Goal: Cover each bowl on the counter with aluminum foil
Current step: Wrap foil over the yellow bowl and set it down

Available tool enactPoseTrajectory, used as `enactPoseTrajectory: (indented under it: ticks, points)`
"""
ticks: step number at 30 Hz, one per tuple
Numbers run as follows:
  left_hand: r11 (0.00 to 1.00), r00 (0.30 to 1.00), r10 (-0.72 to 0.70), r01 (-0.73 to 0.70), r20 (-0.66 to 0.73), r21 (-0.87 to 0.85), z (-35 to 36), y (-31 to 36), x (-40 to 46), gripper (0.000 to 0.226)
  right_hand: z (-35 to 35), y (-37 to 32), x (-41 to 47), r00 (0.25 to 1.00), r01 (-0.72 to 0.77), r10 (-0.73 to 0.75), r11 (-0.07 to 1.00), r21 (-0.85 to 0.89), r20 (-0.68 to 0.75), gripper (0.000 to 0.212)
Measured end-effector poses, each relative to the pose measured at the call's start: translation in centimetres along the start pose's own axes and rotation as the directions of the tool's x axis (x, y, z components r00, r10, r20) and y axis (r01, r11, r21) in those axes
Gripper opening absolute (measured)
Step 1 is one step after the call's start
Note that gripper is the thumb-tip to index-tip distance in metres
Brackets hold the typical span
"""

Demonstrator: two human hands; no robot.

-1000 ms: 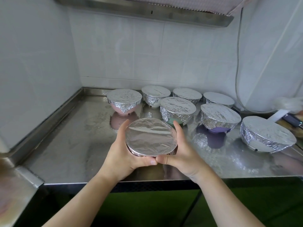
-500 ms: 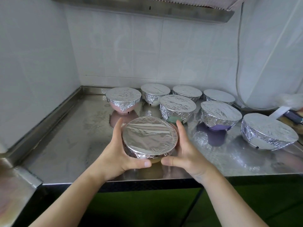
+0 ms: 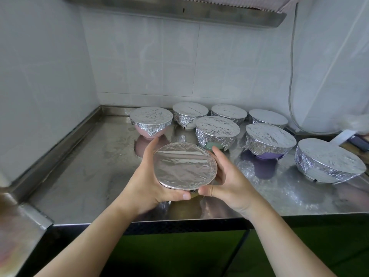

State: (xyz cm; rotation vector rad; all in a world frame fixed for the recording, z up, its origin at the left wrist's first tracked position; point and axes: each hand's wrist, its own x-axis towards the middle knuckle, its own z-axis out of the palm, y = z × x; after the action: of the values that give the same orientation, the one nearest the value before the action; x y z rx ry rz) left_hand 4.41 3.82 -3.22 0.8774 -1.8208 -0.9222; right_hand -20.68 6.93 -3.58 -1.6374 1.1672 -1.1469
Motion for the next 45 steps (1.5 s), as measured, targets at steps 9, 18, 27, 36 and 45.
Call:
enactPoseTrajectory:
  ticks: [9, 18, 27, 36, 45]
  points:
    - [1.000, 0.999, 0.011, -0.011, -0.037, 0.016, 0.5, 0.2, -0.2, 0.145, 0.6, 0.0, -0.2, 0.999, -0.005, 0.004, 0.999, -0.040, -0.042, 0.143]
    - [0.999, 0.998, 0.004, -0.002, -0.067, 0.033, 0.6, 0.2, -0.4, 0.143, 1.3, -0.6, -0.4, 0.998, -0.036, 0.031, 0.995, -0.098, -0.052, 0.149]
    - [0.993, 0.991, -0.099, 0.104, -0.086, 0.055, 0.4, -0.2, -1.5, 0.129, 1.5, 0.1, -1.0, 0.984, -0.137, 0.129, 0.989, -0.059, -0.119, 0.139]
    - [0.972, 0.988, -0.136, 0.148, -0.078, 0.183, -1.0, -1.0, -2.2, 0.141, 1.1, 0.4, -1.3, 0.980, -0.149, 0.146, 0.989, -0.011, -0.138, 0.119]
    - [0.927, 0.984, -0.138, 0.169, -0.116, 0.334, -1.2, -0.9, -1.8, 0.080, 2.3, -1.5, -1.2, 0.978, -0.142, 0.129, 0.987, -0.069, -0.163, 0.124]
